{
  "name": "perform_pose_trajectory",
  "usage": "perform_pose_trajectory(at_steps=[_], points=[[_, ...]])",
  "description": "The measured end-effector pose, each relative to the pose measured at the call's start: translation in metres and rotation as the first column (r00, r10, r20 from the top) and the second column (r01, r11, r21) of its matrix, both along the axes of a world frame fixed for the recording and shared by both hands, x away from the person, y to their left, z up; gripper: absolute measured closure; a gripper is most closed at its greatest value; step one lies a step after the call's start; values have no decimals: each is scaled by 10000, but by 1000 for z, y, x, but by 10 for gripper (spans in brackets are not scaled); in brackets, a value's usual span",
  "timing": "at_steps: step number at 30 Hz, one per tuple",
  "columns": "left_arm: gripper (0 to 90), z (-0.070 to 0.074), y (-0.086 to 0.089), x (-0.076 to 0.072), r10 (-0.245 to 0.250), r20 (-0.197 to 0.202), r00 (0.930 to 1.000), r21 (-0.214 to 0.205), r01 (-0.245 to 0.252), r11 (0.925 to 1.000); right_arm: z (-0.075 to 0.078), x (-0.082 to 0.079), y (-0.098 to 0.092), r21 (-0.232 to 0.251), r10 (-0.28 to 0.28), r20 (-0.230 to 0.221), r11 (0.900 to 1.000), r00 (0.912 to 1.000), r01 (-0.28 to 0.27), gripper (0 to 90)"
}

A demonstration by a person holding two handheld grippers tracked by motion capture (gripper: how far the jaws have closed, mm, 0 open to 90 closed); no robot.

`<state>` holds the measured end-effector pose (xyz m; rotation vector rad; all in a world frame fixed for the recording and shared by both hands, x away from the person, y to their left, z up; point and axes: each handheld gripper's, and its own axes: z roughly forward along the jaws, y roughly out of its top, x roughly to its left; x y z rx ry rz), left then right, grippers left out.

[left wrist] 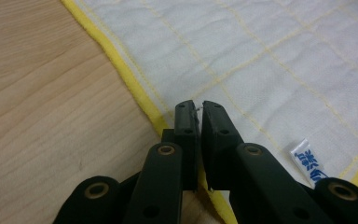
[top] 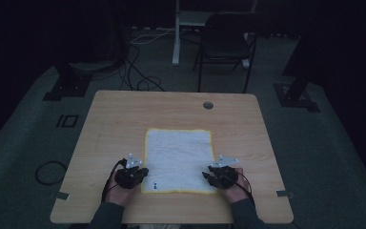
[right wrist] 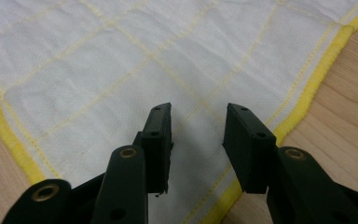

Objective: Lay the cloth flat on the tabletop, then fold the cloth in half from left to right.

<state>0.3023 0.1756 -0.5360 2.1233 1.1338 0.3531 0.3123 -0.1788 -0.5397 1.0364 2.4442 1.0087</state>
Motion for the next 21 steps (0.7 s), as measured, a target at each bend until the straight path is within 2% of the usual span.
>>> perform_pose_trajectory(at_steps=[4, 5, 6, 7, 8, 12, 14, 21], points=[[856, 0, -1, -1, -2, 96, 10000, 7, 2, 10000, 0, 0, 0, 10, 12, 20, 10000, 10000, -12, 612], [813, 0, -1, -1, -2, 96, 10000, 7, 2, 10000, 0, 0, 0, 10, 12, 20, 10000, 10000, -12, 612], [813, 0, -1, -2, -54, 106, 9999, -47, 55, 10000, 0, 0, 0, 33, 29, -10, 10000, 10000, -29, 607], [760, 0, -2, -2, -51, 148, 9999, -53, 52, 10000, 0, 0, 0, 23, 36, -10, 10000, 10000, -36, 606], [715, 0, -3, -2, 16, 229, 9997, 54, -17, 10000, 0, 0, 0, 18, 46, -3, 10000, 10000, -46, 605], [627, 3, -3, 5, 637, 531, 9966, -86, -633, 9980, 0, 1, 0, 55, 31, -33, 10000, 10000, -31, 601], [586, 3, -3, 9, 851, 552, 9948, -82, -847, 9964, 0, 1, 1, 53, 45, -27, 10000, 10000, -45, 600], [548, -1, -8, 22, 1365, 507, 9893, 21, -1368, 9906, 0, 1, 1, 68, 35, -24, 10000, 10000, -35, 598]])
